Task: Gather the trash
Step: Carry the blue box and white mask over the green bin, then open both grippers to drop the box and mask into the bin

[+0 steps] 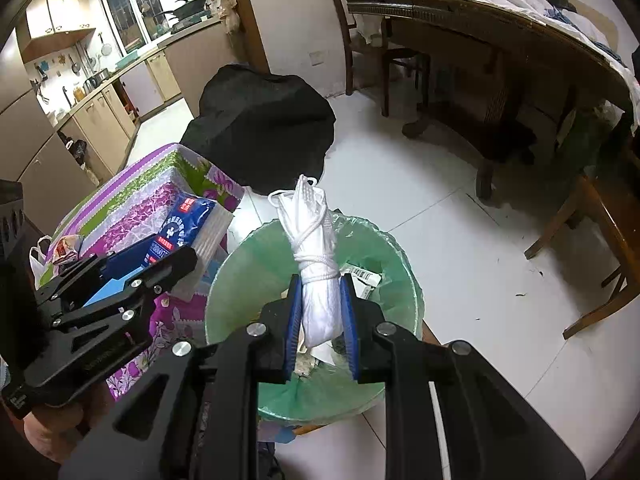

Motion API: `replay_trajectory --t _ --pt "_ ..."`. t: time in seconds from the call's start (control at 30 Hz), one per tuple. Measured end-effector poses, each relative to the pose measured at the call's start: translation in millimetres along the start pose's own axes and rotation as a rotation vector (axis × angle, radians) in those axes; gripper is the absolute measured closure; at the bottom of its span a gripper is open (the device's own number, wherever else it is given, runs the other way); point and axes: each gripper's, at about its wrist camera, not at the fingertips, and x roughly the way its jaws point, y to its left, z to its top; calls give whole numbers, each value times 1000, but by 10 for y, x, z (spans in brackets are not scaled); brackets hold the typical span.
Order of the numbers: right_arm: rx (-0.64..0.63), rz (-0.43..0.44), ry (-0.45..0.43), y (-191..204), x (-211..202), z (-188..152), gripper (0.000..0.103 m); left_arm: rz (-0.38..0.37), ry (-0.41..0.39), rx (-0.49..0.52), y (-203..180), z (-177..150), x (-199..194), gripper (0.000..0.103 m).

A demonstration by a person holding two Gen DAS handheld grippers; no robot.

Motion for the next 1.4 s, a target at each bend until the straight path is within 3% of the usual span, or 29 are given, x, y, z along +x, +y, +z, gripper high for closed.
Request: replay_trajectory --t 1.23,1.27,1.33,1.4 --pt "26 -16 14 -142 57 -23 83 31 17 23 -79 -25 -6 52" --pt "29 -18 16 -148 66 -28 82 36 17 25 -78 -29 -1 51" --pt "35 -29 8 -155 61 -42 68 37 25 21 -65 -35 14 49" --pt "37 -28 1 -163 52 -61 65 42 26 14 -42 -36 14 44"
